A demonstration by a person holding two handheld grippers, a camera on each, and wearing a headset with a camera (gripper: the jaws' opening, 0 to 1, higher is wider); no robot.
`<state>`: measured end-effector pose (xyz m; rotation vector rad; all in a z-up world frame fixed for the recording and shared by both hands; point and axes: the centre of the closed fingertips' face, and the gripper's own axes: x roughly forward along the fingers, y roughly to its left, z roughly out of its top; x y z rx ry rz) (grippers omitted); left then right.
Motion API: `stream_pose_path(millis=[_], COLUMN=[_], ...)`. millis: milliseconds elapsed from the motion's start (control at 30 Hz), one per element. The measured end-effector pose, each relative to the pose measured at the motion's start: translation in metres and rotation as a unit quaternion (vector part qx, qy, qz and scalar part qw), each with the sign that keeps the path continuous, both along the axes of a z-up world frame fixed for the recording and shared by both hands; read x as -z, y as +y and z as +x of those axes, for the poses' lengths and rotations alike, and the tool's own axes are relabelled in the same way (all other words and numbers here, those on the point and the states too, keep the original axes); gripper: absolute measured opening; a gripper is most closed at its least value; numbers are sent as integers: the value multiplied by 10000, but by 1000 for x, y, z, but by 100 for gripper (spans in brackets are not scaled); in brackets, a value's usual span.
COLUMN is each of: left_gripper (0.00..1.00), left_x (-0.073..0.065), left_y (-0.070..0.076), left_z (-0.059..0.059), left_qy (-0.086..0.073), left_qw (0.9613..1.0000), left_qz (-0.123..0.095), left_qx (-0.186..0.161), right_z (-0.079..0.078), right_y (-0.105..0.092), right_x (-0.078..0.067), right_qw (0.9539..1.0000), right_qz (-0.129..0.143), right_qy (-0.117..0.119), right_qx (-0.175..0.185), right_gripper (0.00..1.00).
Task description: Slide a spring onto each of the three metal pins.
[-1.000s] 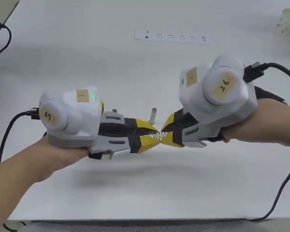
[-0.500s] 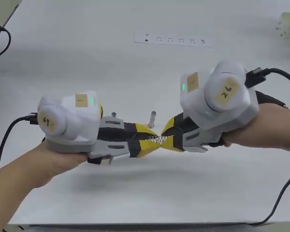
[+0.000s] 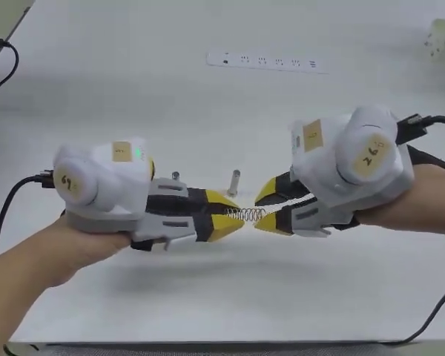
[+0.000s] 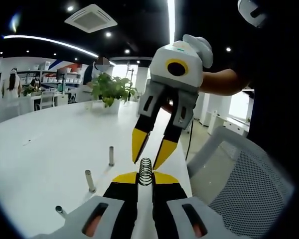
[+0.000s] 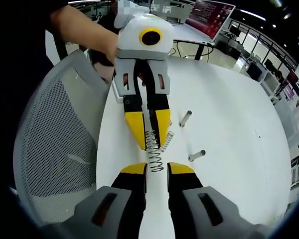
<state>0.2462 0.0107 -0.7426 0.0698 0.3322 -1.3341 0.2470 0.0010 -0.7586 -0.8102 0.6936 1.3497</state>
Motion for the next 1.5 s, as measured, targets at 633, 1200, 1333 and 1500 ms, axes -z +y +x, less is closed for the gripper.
stream_pose_path(millis=[633, 1200, 1333, 1500], left_gripper=[2, 2, 2, 2], left_x=[-2, 4, 6, 6], left_y=[-4, -1, -1, -1], left_z=[-4, 0, -2, -4], left_qy=[69, 115, 117, 115], left_qw=[9999, 9999, 9999, 9999], left_qz=[-54, -56, -7, 0], left_qx=[86, 14, 50, 80], right_z=[-4, -2, -5, -7], right_y=[1, 9, 12, 17], right_x=[1, -25, -28, -31], right_qw=[9993, 9981, 9977, 9967], right_qz=[306, 509, 512, 613], right_qy=[181, -68, -86, -56], right_qx=[-118, -341, -447, -532], right_gripper=[8, 7, 7, 7])
